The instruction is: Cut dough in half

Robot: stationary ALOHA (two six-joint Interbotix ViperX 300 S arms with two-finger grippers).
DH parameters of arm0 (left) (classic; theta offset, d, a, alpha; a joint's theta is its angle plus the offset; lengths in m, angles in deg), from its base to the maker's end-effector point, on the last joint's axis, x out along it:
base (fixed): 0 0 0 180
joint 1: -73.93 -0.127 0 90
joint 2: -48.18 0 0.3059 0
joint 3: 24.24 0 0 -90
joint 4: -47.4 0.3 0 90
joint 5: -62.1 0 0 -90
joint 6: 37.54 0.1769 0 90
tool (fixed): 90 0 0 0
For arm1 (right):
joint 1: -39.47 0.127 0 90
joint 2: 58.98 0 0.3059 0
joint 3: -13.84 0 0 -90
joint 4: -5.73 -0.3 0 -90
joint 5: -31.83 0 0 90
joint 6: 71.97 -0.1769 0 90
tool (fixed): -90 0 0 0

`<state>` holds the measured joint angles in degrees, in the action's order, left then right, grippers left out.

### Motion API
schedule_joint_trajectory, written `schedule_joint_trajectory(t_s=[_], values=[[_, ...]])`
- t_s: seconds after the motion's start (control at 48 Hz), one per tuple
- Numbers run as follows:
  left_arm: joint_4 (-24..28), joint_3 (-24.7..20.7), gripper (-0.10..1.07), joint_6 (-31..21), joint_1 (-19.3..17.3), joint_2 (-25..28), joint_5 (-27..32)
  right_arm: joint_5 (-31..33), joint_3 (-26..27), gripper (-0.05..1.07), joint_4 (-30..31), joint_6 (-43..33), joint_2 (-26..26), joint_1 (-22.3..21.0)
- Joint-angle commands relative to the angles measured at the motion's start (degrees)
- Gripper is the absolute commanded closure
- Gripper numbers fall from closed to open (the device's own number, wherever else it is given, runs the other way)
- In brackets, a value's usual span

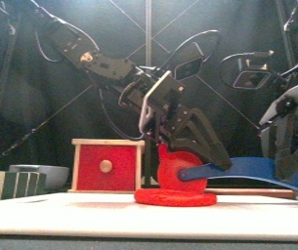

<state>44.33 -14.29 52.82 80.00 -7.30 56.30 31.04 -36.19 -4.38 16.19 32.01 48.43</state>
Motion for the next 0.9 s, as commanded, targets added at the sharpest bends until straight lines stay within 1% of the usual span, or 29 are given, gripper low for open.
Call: schedule_joint_trajectory(t_s=[0.0,0.146,0.438,0.875], values=[[0.2,-0.3,0.42,0.2,-0.2,0.4,0.8,0.5,0.4,0.77,0.1,0.2,2.7,-0.1],[0.2,-0.9,0.42,0.1,-0.1,0.9,0.9,2.1,-0.2,0.77,0.0,0.1,4.0,0.0],[0.2,-2.2,0.42,0.1,-0.2,1.9,0.8,3.3,-1.4,0.77,-0.2,0.1,6.2,0.2],[0.1,-3.9,0.42,0.1,-0.2,3.3,0.9,7.1,-1.9,0.77,0.2,0.2,8.2,0.4]])
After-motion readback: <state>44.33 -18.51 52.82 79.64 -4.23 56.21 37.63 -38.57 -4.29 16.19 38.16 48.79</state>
